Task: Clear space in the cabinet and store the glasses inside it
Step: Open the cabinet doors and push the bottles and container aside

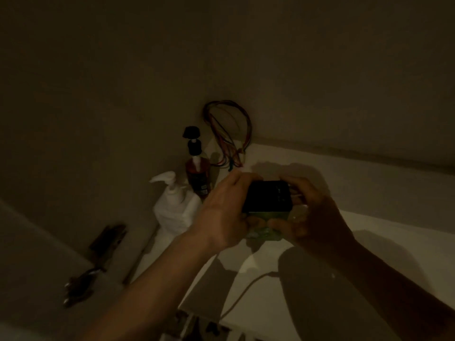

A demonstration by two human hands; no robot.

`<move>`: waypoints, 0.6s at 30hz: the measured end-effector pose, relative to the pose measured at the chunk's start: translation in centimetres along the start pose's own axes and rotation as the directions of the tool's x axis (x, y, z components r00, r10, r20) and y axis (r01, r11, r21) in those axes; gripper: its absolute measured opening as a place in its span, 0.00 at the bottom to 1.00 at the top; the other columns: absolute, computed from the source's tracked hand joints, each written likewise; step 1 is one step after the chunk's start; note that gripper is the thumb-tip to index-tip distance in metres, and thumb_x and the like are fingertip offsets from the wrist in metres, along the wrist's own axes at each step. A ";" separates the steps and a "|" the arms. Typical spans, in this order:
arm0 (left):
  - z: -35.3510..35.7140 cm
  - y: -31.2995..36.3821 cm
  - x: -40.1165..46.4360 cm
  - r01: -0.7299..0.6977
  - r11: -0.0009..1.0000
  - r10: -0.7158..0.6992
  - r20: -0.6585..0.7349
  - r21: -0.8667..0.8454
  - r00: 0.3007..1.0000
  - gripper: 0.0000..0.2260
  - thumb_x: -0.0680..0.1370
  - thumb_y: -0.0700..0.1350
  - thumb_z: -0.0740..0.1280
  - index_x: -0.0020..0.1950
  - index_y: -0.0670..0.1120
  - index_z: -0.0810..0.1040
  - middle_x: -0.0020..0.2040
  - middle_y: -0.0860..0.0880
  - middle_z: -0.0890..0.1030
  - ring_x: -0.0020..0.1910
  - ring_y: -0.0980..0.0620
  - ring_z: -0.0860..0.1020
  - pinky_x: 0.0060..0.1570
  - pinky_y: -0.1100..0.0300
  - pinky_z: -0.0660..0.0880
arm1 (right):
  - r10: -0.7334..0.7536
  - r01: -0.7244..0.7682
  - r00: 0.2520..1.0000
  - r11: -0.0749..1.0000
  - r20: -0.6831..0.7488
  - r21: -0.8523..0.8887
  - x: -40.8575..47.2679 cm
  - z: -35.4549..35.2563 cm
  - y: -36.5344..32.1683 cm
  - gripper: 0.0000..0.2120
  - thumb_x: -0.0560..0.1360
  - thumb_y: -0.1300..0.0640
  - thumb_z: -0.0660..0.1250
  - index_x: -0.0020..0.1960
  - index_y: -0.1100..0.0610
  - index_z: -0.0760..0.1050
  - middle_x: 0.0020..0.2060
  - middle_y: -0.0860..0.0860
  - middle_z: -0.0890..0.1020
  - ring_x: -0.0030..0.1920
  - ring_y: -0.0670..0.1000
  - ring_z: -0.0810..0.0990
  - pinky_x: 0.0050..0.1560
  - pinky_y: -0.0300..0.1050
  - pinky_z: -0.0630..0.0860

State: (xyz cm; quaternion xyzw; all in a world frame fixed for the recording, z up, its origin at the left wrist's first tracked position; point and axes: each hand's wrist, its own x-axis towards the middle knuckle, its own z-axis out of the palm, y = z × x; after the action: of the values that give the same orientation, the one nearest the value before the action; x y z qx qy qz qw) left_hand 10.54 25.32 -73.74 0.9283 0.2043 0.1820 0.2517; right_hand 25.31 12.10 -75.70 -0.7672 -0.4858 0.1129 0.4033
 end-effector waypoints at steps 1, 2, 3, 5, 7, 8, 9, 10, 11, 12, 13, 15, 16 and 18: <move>-0.5 -0.1 -1.5 -0.009 1.000 0.009 -0.011 -0.007 1.000 0.33 0.69 0.46 0.78 0.71 0.52 0.69 0.62 0.53 0.70 0.58 0.52 0.73 0.57 0.53 0.75 | -0.009 0.009 1.000 1.000 0.013 0.024 -0.9 0.6 -0.7 0.38 0.63 0.52 0.81 0.70 0.46 0.69 0.53 0.30 0.75 0.54 0.28 0.75 0.47 0.22 0.72; -1.1 -0.2 -2.9 -0.011 1.000 0.011 -0.013 -0.001 1.000 0.33 0.69 0.47 0.78 0.71 0.53 0.68 0.62 0.55 0.70 0.58 0.54 0.73 0.56 0.54 0.75 | -0.010 0.009 1.000 0.998 0.024 0.064 -1.8 1.3 -1.5 0.37 0.63 0.50 0.81 0.68 0.41 0.68 0.51 0.29 0.76 0.54 0.27 0.74 0.46 0.22 0.72; -1.6 -0.5 -4.2 -0.008 1.000 0.008 -0.010 0.022 1.000 0.34 0.70 0.48 0.78 0.72 0.55 0.67 0.62 0.56 0.69 0.58 0.55 0.72 0.57 0.56 0.75 | -0.005 0.002 0.999 0.995 0.036 0.103 -2.6 2.1 -2.2 0.36 0.62 0.47 0.80 0.66 0.37 0.68 0.52 0.28 0.77 0.55 0.28 0.75 0.46 0.23 0.73; -2.8 -1.1 -6.8 0.014 0.998 -0.014 -0.001 0.055 1.000 0.35 0.70 0.49 0.78 0.73 0.57 0.65 0.63 0.60 0.67 0.59 0.59 0.71 0.58 0.60 0.73 | 0.037 -0.046 0.997 0.991 0.069 0.129 -3.9 4.2 -3.3 0.36 0.60 0.47 0.81 0.62 0.32 0.67 0.54 0.29 0.77 0.55 0.36 0.78 0.50 0.34 0.79; -4.0 -2.2 -9.0 0.048 0.997 -0.051 0.064 0.059 0.997 0.36 0.70 0.49 0.77 0.73 0.59 0.64 0.63 0.62 0.66 0.59 0.62 0.71 0.57 0.63 0.73 | 0.097 -0.111 0.990 0.984 0.105 0.142 -5.1 6.3 -4.1 0.39 0.60 0.52 0.83 0.62 0.33 0.67 0.54 0.34 0.77 0.54 0.42 0.79 0.54 0.46 0.81; -4.5 -2.7 -9.8 0.056 0.995 -0.064 0.092 0.081 0.994 0.35 0.70 0.49 0.77 0.72 0.60 0.64 0.63 0.63 0.66 0.59 0.63 0.71 0.57 0.66 0.73 | 0.099 -0.116 0.988 0.982 0.117 0.148 -5.6 7.3 -4.5 0.39 0.60 0.53 0.83 0.62 0.33 0.67 0.54 0.34 0.76 0.54 0.42 0.79 0.55 0.48 0.81; -4.8 -3.4 -10.5 0.055 0.996 -0.063 0.111 0.075 0.992 0.34 0.70 0.47 0.77 0.71 0.60 0.66 0.63 0.63 0.67 0.59 0.64 0.70 0.55 0.71 0.71 | 0.086 -0.102 0.989 0.985 0.120 0.138 -6.1 8.1 -5.0 0.39 0.60 0.51 0.82 0.63 0.33 0.66 0.55 0.34 0.76 0.54 0.41 0.78 0.54 0.46 0.81; -4.7 -4.0 -11.0 0.066 0.995 -0.076 0.139 0.077 0.987 0.29 0.71 0.45 0.76 0.69 0.59 0.69 0.62 0.63 0.69 0.59 0.64 0.71 0.53 0.73 0.71 | 0.066 -0.079 0.991 0.990 0.117 0.116 -6.4 8.8 -5.6 0.37 0.61 0.49 0.82 0.63 0.34 0.65 0.55 0.34 0.76 0.54 0.39 0.78 0.53 0.44 0.81; -4.6 -4.6 -11.5 0.040 0.995 -0.051 0.137 0.088 0.989 0.22 0.73 0.43 0.74 0.65 0.58 0.74 0.60 0.62 0.72 0.58 0.62 0.73 0.50 0.72 0.74 | 0.051 -0.063 0.992 0.993 0.114 0.099 -6.6 9.4 -6.2 0.36 0.62 0.47 0.81 0.63 0.35 0.65 0.55 0.35 0.76 0.54 0.40 0.77 0.53 0.43 0.80; -4.8 -4.9 -11.9 0.034 0.992 -0.048 0.114 0.124 0.992 0.15 0.76 0.44 0.71 0.61 0.57 0.78 0.58 0.60 0.75 0.57 0.59 0.75 0.47 0.68 0.77 | 0.046 -0.057 0.993 0.994 0.113 0.095 -6.7 9.9 -6.8 0.36 0.63 0.47 0.80 0.64 0.36 0.65 0.55 0.36 0.76 0.54 0.40 0.77 0.53 0.43 0.79; -5.1 -5.2 -12.2 0.082 0.992 -0.089 0.075 0.094 0.993 0.12 0.77 0.46 0.69 0.60 0.57 0.79 0.57 0.58 0.78 0.58 0.55 0.77 0.46 0.64 0.79 | 0.050 -0.062 0.992 0.993 0.114 0.099 -6.7 10.3 -7.5 0.35 0.63 0.47 0.80 0.65 0.38 0.66 0.56 0.37 0.76 0.55 0.41 0.77 0.54 0.42 0.78; -5.7 -6.4 -12.5 0.044 0.993 -0.054 0.093 0.109 0.994 0.23 0.73 0.50 0.74 0.66 0.61 0.73 0.61 0.60 0.75 0.62 0.57 0.74 0.54 0.62 0.75 | 0.056 -0.065 0.992 0.994 0.113 0.083 -6.4 11.0 -8.5 0.35 0.65 0.48 0.79 0.67 0.40 0.65 0.59 0.39 0.76 0.56 0.42 0.76 0.52 0.30 0.73; -6.0 -7.0 -12.3 0.058 0.988 -0.069 0.075 0.140 0.995 0.30 0.71 0.50 0.76 0.69 0.63 0.69 0.64 0.62 0.72 0.63 0.61 0.71 0.57 0.65 0.71 | 0.058 -0.065 0.992 0.996 0.111 0.061 -6.1 11.3 -9.0 0.35 0.66 0.48 0.78 0.68 0.41 0.65 0.60 0.39 0.75 0.55 0.40 0.75 0.48 0.24 0.68; -7.1 -7.2 -12.0 0.105 0.979 -0.124 0.107 0.172 0.986 0.35 0.69 0.50 0.78 0.72 0.63 0.65 0.66 0.64 0.68 0.62 0.64 0.69 0.56 0.74 0.64 | 0.079 -0.084 0.990 0.996 0.113 0.038 -5.7 11.8 -9.7 0.35 0.68 0.48 0.78 0.69 0.41 0.64 0.61 0.39 0.74 0.55 0.39 0.73 0.42 0.18 0.62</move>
State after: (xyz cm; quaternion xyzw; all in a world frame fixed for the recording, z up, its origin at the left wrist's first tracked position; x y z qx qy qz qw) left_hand -4.86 28.20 -74.73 0.9418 0.2568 0.0949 0.1950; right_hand 9.44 15.31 -77.59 -0.7702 -0.4732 0.1824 0.3869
